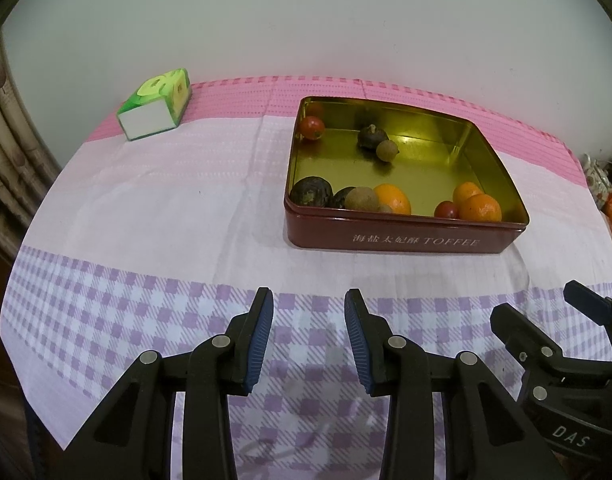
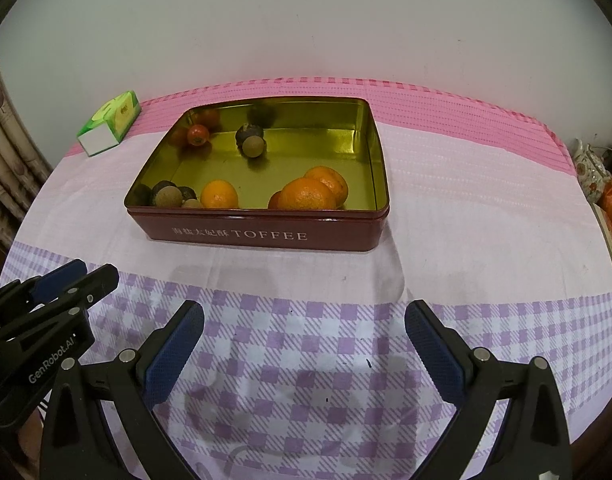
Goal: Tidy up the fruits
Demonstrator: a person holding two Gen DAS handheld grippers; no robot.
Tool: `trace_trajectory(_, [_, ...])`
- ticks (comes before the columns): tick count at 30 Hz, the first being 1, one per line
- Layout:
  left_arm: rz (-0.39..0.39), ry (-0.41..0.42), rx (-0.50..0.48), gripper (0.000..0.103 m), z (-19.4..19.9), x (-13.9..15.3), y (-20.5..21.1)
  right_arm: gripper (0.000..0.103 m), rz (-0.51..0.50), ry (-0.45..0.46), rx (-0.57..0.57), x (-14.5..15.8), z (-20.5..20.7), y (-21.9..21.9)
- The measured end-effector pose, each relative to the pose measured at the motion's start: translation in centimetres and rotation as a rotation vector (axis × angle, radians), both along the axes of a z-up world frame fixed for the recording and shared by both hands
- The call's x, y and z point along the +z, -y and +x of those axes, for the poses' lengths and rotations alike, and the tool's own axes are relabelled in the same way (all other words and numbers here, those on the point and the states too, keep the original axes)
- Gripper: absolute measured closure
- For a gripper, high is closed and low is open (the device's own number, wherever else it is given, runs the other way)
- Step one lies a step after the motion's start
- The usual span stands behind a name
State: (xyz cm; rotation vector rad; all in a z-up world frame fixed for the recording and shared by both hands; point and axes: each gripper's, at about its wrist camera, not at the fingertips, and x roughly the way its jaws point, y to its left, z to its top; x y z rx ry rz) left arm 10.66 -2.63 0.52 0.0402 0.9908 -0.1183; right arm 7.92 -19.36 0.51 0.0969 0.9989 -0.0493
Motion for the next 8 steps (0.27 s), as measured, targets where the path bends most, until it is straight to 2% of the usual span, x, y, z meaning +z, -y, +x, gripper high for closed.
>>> trace_trajectory(8, [-0.002,-0.003,-0.001,0.064,0.03,-0.07,-0.04,0.003,0.005,-0.002,-0.003,-0.14,0.02,0.09])
